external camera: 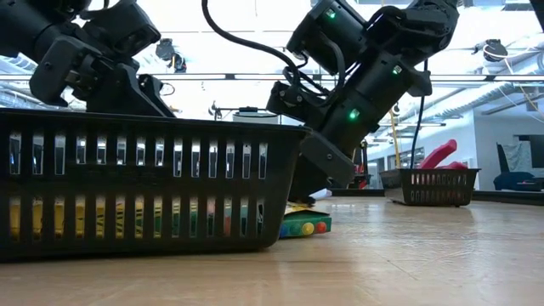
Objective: Pick & Place School Supplies
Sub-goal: Put the yellow crayon box into the bottom black bin
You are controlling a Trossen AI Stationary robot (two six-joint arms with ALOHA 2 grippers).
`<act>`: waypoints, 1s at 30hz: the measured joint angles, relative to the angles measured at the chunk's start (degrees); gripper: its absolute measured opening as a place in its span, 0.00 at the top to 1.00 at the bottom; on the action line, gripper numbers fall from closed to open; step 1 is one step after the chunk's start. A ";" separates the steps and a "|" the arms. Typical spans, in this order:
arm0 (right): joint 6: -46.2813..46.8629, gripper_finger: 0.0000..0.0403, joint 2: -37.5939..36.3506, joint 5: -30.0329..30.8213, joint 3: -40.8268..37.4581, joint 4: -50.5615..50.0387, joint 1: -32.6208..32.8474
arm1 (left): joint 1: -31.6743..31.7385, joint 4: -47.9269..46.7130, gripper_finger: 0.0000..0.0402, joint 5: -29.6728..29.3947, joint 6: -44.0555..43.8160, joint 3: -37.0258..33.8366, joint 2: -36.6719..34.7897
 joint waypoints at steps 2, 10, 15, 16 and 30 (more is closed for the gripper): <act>-1.30 0.85 -0.19 0.63 -0.04 1.08 -0.02 | 0.24 -0.02 0.58 -0.02 0.32 0.00 0.00; -5.46 0.85 -1.13 3.01 -0.17 2.63 -1.19 | 1.76 0.44 0.58 0.00 0.36 -1.36 0.00; -9.33 0.85 -2.33 5.40 -0.23 7.41 -2.31 | 2.69 7.63 0.58 0.01 0.18 -4.72 0.00; -9.99 0.85 -2.38 5.54 -0.04 8.94 -2.53 | 2.83 9.40 0.58 0.02 0.36 -5.50 0.00; -18.20 0.85 -2.38 5.97 -0.04 22.51 -3.56 | 5.61 34.16 0.58 -1.32 2.46 -15.91 0.00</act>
